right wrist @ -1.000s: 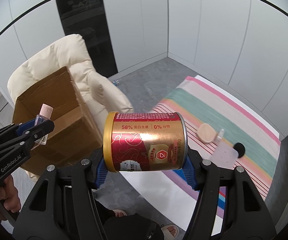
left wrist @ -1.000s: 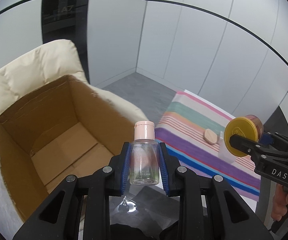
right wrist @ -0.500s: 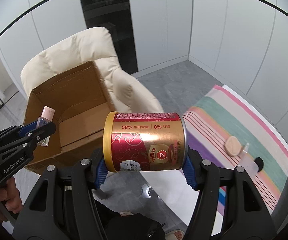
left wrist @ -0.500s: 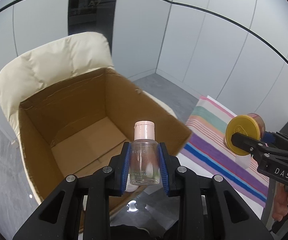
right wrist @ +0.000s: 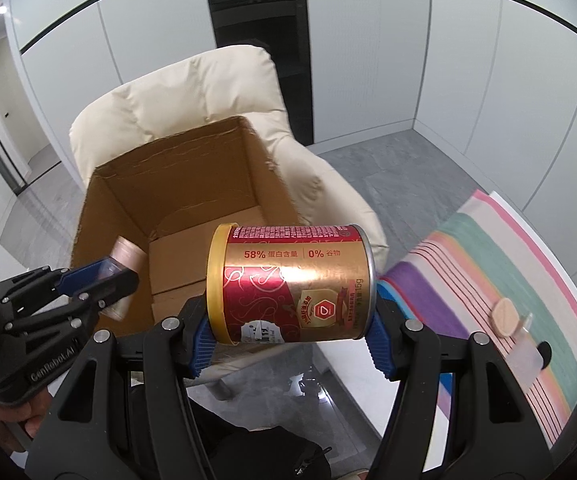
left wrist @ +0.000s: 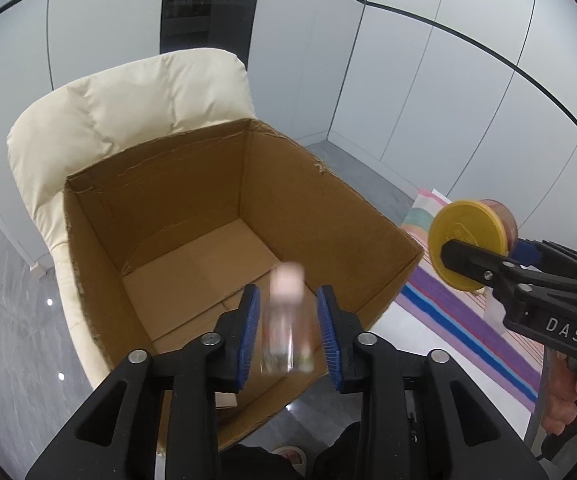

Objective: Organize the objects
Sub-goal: 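Open the left tool over the box while the right tool releases the can inside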

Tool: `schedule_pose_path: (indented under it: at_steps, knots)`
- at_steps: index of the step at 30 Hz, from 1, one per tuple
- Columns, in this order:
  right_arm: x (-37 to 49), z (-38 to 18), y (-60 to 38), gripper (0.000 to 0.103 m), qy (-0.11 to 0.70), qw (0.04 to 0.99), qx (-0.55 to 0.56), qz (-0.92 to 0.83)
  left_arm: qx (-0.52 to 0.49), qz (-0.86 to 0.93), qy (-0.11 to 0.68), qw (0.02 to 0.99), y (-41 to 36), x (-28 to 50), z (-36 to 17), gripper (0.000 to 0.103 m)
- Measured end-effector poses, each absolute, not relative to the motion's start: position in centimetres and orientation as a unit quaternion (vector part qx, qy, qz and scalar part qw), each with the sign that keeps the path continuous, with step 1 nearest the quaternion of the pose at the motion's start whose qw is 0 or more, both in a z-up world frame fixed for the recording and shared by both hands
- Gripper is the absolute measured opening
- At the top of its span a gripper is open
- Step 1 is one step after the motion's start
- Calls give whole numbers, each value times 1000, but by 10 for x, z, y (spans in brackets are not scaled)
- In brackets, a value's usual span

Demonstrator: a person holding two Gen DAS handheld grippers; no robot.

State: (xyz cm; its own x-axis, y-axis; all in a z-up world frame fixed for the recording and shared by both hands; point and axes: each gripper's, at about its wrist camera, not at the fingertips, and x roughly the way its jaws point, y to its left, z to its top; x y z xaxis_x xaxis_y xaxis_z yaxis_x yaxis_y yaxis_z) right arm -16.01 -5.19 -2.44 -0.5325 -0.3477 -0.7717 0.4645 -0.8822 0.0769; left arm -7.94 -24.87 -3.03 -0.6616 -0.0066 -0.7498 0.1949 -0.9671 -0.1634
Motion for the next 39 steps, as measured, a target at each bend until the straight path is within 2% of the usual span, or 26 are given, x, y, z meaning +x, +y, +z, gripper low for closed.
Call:
schedule_pose_path:
  at_steps: [7, 9, 11, 13, 23, 26, 39]
  knots:
    - [-161, -27, -86, 64, 85, 255, 424, -865, 389, -907, 130, 92, -274, -62, -25, 74]
    - [-160, -28, -96, 64, 89, 262, 424, -863, 381, -909, 135, 99, -283, -57, -23, 79]
    - [-160, -30, -107, 65, 92, 270, 426, -859, 372, -912, 134, 114, -290, -51, -21, 96]
    - [-160, -31, -116, 65, 96, 274, 428, -856, 358, -915, 133, 132, -297, -42, -18, 102]
    - [-156, -35, -153, 66, 112, 292, 429, -847, 352, -908, 136, 179, -333, -23, -14, 102]
    - [-154, -36, -158, 74, 116, 294, 429, -846, 351, -907, 140, 186, -339, -21, -14, 102]
    - [-158, -37, -142, 87, 110, 282, 432, -850, 358, -907, 132, 179, -327, -32, -16, 102]
